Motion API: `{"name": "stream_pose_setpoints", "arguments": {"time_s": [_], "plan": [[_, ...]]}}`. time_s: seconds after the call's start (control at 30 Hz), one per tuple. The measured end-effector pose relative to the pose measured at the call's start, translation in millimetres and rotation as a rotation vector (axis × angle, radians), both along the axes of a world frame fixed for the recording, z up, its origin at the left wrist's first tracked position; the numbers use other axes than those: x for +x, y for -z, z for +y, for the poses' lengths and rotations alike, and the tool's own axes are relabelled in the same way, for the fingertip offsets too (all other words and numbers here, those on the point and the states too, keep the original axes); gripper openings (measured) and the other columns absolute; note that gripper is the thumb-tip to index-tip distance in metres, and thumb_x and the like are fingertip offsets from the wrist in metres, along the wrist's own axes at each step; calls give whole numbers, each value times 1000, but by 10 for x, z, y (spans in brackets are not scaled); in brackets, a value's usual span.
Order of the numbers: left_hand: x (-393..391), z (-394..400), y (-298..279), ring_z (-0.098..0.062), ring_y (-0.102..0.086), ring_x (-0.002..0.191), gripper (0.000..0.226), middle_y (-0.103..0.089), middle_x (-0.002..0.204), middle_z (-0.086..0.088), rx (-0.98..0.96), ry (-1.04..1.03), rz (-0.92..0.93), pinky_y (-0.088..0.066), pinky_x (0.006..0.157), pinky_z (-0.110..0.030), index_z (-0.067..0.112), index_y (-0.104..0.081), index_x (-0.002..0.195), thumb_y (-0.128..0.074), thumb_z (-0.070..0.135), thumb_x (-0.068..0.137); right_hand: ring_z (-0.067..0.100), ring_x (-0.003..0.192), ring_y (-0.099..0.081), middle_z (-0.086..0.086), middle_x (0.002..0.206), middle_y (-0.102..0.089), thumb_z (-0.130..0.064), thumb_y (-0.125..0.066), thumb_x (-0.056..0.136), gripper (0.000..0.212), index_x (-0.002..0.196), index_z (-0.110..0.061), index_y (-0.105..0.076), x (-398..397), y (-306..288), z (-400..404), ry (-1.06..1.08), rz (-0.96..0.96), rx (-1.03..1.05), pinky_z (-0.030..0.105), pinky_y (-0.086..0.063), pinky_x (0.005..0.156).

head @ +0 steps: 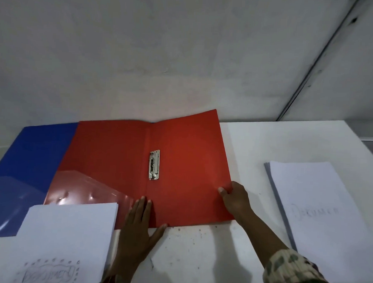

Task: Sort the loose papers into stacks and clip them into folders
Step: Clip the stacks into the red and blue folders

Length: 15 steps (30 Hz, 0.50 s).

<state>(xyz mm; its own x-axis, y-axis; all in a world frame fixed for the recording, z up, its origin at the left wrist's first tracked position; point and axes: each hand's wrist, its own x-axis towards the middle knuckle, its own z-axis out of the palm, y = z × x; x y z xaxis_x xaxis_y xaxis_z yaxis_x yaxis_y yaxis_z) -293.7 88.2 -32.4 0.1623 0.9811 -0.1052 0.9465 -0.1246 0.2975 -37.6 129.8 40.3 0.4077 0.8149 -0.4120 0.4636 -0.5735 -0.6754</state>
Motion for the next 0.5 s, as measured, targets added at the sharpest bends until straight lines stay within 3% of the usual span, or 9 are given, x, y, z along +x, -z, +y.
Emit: {"name": "stream_pose_setpoints", "arguments": {"time_s": [0.1, 0.2, 0.27, 0.4, 0.5], "plan": [[87, -51, -53, -33, -50, 124, 84, -49, 137, -13, 64, 41, 40, -31, 103, -48, 7, -54, 124, -18, 72, 85, 31, 108, -57, 15, 118, -62, -21, -50, 95, 29, 116, -1, -56, 316, 10, -20, -9, -9, -24, 31, -41, 84], [187, -145, -36, -18, -5, 146, 75, -6, 157, -3, 137, 127, -49, -4, 117, -37, 20, -26, 144, -22, 68, 87, 32, 111, -56, 16, 122, -60, -20, -49, 95, 33, 121, -1, -53, 558, 53, -54, -52, -14, -71, 31, -42, 85], [344, -202, -16, -22, 5, 146, 76, 6, 158, -4, 175, 146, -97, -1, 115, -36, 27, -7, 148, -25, 67, 87, 32, 113, -55, 16, 125, -58, -19, -49, 96, 34, 125, -1, -49, 702, 83, -107, -64, -42, -98, 34, -43, 91], [642, -296, 34, -20, 6, 146, 77, 6, 158, -1, 136, 113, -58, -1, 114, -36, 28, -2, 149, -24, 68, 87, 33, 116, -54, 16, 128, -55, -14, -56, 91, 41, 129, -3, -42, 950, 118, -207, -51, -118, -75, 36, -42, 96], [891, -297, 15, -21, -4, 145, 73, -22, 154, -5, 28, 36, 47, -12, 114, -47, 26, -25, 144, -17, 69, 87, 32, 115, -53, 14, 128, -52, -12, -59, 88, 45, 129, -6, -42, 1093, 120, -242, -104, -191, -17, 37, -42, 95]]}}
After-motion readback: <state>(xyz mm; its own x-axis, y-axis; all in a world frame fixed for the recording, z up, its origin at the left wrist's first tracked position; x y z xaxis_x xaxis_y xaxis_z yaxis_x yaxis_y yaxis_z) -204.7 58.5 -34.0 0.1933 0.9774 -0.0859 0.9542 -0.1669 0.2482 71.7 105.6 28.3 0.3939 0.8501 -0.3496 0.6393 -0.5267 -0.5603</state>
